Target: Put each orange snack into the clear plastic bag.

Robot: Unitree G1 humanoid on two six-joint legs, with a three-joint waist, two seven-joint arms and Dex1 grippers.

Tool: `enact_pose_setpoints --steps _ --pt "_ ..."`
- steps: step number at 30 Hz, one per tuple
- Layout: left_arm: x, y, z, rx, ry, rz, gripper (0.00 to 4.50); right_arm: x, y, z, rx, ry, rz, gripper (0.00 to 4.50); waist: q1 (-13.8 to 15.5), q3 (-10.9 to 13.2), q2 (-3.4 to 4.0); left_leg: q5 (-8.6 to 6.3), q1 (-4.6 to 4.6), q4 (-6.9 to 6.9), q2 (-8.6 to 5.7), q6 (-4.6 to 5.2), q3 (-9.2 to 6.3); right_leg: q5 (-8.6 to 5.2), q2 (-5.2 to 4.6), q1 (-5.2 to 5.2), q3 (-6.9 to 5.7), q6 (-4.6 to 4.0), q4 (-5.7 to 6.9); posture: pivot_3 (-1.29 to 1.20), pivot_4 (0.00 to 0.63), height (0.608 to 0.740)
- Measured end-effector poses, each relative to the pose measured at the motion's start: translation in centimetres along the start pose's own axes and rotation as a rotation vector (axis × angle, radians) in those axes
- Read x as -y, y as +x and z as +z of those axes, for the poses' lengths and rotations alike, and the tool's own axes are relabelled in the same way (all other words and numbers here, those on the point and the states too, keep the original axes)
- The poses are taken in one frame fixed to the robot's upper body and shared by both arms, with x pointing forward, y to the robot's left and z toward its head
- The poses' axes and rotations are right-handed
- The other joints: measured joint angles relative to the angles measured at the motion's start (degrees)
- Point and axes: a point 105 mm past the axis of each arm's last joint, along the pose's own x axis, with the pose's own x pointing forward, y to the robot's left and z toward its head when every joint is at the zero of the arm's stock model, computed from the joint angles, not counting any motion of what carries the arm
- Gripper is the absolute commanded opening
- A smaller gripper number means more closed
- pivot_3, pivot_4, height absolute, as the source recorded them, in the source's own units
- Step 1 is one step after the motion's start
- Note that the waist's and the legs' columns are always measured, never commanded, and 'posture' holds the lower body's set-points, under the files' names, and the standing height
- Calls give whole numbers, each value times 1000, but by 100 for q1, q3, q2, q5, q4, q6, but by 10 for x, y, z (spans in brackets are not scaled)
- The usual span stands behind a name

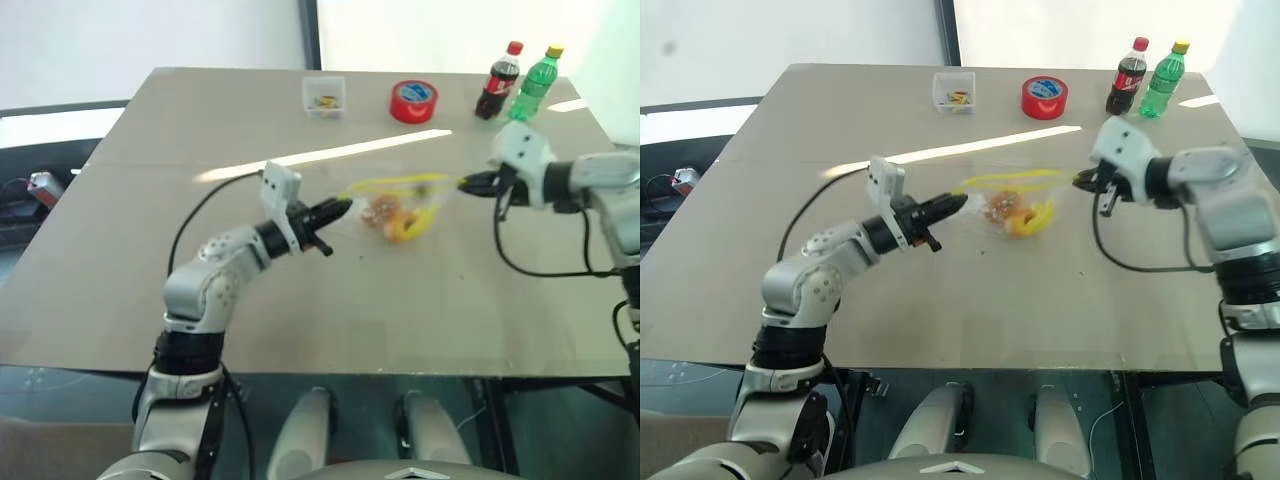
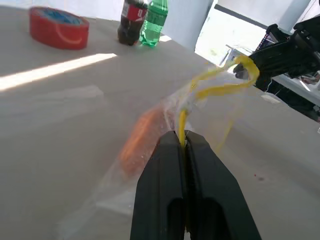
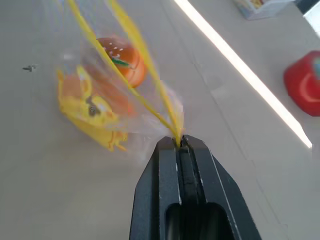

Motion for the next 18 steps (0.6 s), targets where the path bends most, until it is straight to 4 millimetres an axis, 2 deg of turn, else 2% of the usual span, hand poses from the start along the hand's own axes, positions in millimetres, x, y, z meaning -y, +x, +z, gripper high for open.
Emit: enact_pose_setpoints --steps 2,4,8,10,12,15,18 --pt "3 4 14 9 53 -25 0 10 -15 14 12 -32 -31 43 -7 0 0 0 0 -2 1 0 1 0 1 0 -1 0 -4 0 150 740" --pt "7 6 18 15 67 -44 0 14 -20 19 18 -36 -48 43 -31 0 0 0 0 -2 4 0 1 0 1 0 1 0 -6 0 150 740" --pt "13 9 12 -14 74 -69 0 9 -18 11 2 -36 -35 1343 -19 0 0 0 0 -2 4 0 3 0 2 -1 0 0 -5 0 150 740" --pt "13 10 7 -40 95 -66 0 4 -15 -2 -35 -35 -28 2137 -11 0 0 0 -2 -2 3 0 4 0 1 -1 1 0 -4 0 150 740" --pt "13 10 2 -61 99 -70 0 4 -15 -9 -67 -47 -42 2137 -10 1 1 0 -2 -1 1 0 5 0 -1 -2 3 0 -3 0 150 740" --pt "14 8 -8 -80 76 -69 0 1 -27 -11 -120 -83 -20 2137 -3 3 5 0 -7 -1 3 0 2 0 -1 -6 2 0 -5 0 150 740" --pt "14 7 -15 -89 59 -58 0 -16 -29 17 -67 -159 67 2137 -46 3 6 0 -8 -1 14 0 -8 0 4 -14 9 0 0 0 150 740"
